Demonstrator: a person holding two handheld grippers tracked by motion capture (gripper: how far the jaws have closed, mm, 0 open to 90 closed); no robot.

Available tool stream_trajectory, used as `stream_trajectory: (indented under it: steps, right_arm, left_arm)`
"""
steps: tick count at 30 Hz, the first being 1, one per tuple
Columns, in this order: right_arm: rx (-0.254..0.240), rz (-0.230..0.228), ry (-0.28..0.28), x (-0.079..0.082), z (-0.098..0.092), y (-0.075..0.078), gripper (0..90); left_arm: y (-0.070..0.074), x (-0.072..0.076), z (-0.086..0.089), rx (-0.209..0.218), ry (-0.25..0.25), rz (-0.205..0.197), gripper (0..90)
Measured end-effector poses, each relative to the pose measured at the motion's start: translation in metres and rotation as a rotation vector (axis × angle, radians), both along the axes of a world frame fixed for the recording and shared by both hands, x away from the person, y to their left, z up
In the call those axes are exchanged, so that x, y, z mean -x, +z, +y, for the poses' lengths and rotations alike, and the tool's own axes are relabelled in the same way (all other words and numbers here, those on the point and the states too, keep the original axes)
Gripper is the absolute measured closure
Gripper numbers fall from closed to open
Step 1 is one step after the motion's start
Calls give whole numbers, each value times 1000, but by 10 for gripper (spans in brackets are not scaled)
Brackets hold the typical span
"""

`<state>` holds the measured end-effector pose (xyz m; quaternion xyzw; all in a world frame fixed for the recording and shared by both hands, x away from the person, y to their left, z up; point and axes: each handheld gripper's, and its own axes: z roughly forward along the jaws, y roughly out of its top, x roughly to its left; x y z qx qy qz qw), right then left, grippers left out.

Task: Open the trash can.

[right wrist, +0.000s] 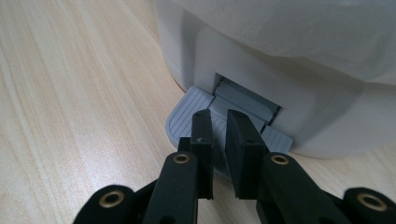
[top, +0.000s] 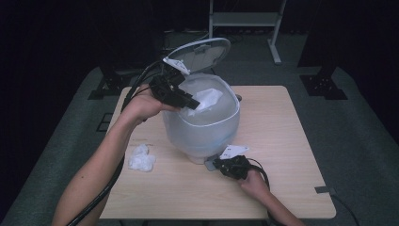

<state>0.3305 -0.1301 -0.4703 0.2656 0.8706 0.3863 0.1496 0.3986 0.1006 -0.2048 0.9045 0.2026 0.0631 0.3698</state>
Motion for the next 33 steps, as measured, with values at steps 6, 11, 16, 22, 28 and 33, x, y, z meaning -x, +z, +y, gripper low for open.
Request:
stream_trajectory:
  steps: [6,11,16,22,28,33]
  right_arm:
    - [-3,2,1,0,0,0,806]
    - [-5,3,0,0,0,0,806]
    - [-5,2,-1,0,0,0,806]
    - [-7,1,-4,0,0,0,806]
    - [-6,2,-3,0,0,-1,806]
    - [-7,-1,-2,0,-1,-1,806]
  left_arm:
    - [-5,-2,1,-6,30,21,589]
    - [-7,-1,2,3,29,27,538]
    - [-8,2,8,24,20,34,538]
    - [-10,7,14,43,10,41,536]
    - [-9,13,23,51,8,38,526]
    - [-8,19,30,82,-14,41,511]
